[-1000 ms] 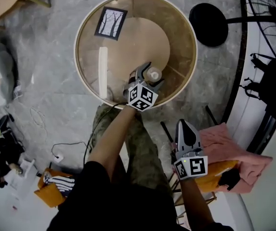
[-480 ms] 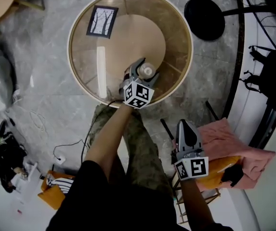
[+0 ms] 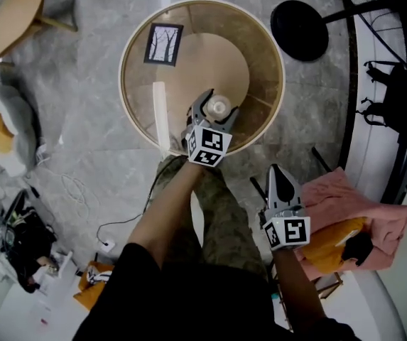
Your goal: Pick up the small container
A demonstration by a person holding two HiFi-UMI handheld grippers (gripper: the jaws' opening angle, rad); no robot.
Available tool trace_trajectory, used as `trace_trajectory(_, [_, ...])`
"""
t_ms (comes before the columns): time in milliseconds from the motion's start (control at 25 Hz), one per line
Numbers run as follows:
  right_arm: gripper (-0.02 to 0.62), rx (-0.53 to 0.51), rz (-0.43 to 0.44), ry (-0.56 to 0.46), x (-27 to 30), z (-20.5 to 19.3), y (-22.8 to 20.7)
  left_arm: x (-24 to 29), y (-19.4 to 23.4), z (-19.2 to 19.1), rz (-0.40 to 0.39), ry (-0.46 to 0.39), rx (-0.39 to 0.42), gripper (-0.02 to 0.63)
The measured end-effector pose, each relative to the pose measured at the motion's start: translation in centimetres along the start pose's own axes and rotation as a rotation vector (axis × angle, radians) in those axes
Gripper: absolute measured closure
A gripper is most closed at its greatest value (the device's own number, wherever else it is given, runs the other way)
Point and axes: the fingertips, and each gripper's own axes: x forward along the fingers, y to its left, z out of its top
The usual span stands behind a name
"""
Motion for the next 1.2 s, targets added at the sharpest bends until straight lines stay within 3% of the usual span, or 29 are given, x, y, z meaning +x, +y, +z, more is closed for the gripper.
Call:
trace_trajectory(200, [0.574, -0.009, -0.03, -0.054, -1.6, 4.6, 1.9, -5.9, 1.4, 6.6, 0.022, -0.059, -0.051, 0.255])
trace_trajectory(400, [0.574, 0.101, -0.119, -0.134, -4.7, 11.3, 2.6, -13.2, 3.2, 13.9, 0.035, -0.104, -0.036, 0.255])
trace_trajectory(560, [0.574, 0.063, -0.181, -0.183, -7.5, 16.0, 4.1, -19.9, 5.0, 18.9, 0.035, -0.126, -0.026, 0.255])
trace_trajectory(840, [0.574, -0.013, -0.208, -0.274, -12.5, 22.2, 8.3, -32.0, 6.5, 23.9, 0.042, -0.141, -0.021, 0.255])
trace_trajectory(1200, [0.574, -0.057, -0.235, -0.35, -13.8, 26.7, 12.5, -40.1, 6.2, 26.8, 0.007, -0.186, 0.014, 0.255])
